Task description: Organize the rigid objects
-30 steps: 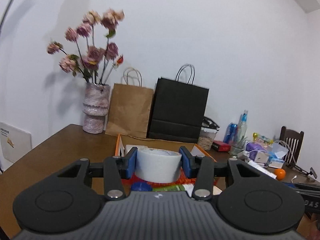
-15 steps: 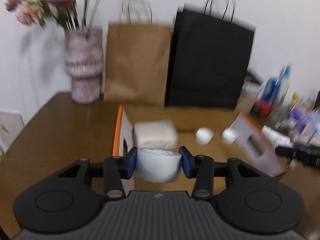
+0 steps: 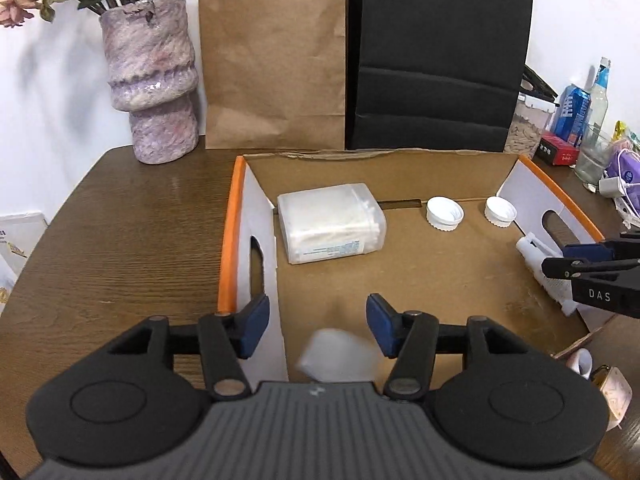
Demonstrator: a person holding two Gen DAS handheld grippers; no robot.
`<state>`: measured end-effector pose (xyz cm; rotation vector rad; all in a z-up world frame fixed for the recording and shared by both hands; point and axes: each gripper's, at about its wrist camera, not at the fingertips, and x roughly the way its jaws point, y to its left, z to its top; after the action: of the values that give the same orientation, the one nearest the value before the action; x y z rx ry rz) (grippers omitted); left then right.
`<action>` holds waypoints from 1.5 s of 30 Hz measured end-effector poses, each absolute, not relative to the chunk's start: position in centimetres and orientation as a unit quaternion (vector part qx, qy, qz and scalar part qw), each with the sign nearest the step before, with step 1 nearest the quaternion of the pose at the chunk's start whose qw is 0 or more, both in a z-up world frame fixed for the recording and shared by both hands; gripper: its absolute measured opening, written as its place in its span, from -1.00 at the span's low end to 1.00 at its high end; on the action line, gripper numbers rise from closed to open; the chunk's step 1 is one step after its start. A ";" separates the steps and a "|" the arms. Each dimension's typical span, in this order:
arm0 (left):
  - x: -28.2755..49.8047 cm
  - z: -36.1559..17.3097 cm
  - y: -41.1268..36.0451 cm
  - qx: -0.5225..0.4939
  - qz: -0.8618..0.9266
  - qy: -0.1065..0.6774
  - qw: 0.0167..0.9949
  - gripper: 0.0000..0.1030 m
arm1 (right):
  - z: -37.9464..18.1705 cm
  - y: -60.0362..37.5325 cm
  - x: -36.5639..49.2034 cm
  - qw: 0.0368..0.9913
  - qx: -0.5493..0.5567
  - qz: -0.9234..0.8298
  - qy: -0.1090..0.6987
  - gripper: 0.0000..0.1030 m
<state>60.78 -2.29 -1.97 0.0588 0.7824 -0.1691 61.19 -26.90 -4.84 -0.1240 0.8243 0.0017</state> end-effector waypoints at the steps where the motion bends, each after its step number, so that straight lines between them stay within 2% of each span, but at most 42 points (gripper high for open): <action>1: 60.5 -1.5 -2.2 0.029 -0.078 0.379 0.922 0.11 | -4.4 -27.1 61.1 0.915 -0.056 0.000 0.400 -0.46; 4: 59.7 0.3 -1.9 0.028 -0.076 0.375 0.923 0.13 | -2.3 -27.7 59.9 0.921 -0.040 0.006 0.389 -0.45; 8: 57.7 3.5 -1.3 0.022 -0.072 0.358 0.931 0.30 | 1.0 -28.6 57.6 0.930 -0.006 0.022 0.367 -0.26; 10: 56.2 5.1 -1.1 0.019 -0.071 0.344 0.936 0.32 | 2.6 -28.8 55.8 0.938 0.011 0.031 0.346 -0.26; 13: 52.7 7.4 -0.9 0.002 -0.077 0.301 0.951 0.45 | 4.9 -29.0 52.2 0.951 0.034 0.052 0.303 -0.16; 15: 49.7 8.6 -1.0 0.002 -0.080 0.262 0.962 0.46 | 5.9 -29.0 49.5 0.961 0.041 0.063 0.266 0.04; 19: 43.2 10.0 -1.7 0.012 -0.090 0.172 0.981 0.53 | 7.1 -28.3 43.0 0.981 0.019 0.084 0.172 0.07; 21: 39.9 10.4 -1.9 0.010 -0.102 0.136 0.985 0.60 | 7.4 -27.7 40.0 0.986 0.010 0.093 0.138 0.15; 23: 36.9 10.5 -2.1 0.001 -0.111 0.112 0.987 0.63 | 7.4 -27.4 37.3 0.989 -0.004 0.101 0.108 0.25; 27: 31.4 10.2 -2.1 -0.012 -0.122 0.067 0.990 0.64 | 7.0 -26.4 31.9 0.992 -0.031 0.108 0.058 0.30; 32: 26.0 9.2 -1.6 -0.024 -0.114 0.042 0.992 0.66 | 5.9 -25.8 26.7 0.993 -0.027 0.110 0.043 0.40; 38: 19.5 7.2 -1.2 -0.004 -0.090 0.026 0.996 0.69 | 3.9 -25.7 21.4 0.993 -0.028 0.097 0.053 0.41; 45: 13.0 4.2 0.4 -0.004 -0.072 0.067 0.995 0.80 | 1.4 -25.8 13.8 0.992 -0.009 0.089 0.087 0.53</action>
<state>13.03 0.36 4.19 -0.0079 0.1339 -0.1452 13.80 -25.83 1.38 -0.0179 0.1744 0.1795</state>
